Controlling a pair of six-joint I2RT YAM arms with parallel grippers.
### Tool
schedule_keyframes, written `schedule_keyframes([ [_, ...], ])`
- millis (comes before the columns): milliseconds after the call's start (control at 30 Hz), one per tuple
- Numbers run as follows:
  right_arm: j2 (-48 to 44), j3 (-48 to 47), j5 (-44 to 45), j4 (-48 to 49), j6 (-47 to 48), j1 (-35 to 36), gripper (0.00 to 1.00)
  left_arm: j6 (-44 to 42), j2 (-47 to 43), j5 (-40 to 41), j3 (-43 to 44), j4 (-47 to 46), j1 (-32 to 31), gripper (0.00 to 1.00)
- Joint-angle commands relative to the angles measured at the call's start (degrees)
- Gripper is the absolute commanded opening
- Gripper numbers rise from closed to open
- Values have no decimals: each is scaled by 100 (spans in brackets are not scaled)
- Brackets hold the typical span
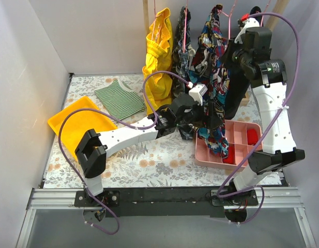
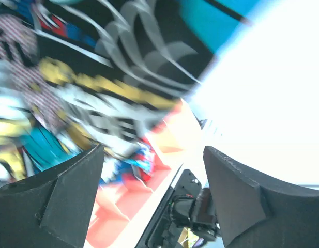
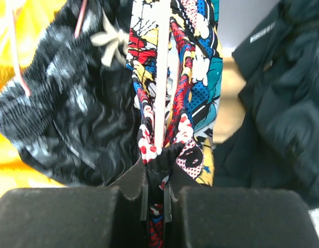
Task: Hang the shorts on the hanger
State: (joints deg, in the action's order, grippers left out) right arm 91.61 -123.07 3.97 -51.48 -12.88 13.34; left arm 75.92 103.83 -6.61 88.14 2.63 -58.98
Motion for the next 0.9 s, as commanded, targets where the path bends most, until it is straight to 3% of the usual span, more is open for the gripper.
schedule_keyframes([
  [0,198,-701,-142,332,190,-139,1,-253,-741,37,-7,185,27,78],
  [533,673,-859,-212,929,322,-367,1,-429,-1839,143,-657,334,71,80],
  [867,594,-780,-133,1474,260,-376,1,-482,-2007,195,-780,361,106,81],
])
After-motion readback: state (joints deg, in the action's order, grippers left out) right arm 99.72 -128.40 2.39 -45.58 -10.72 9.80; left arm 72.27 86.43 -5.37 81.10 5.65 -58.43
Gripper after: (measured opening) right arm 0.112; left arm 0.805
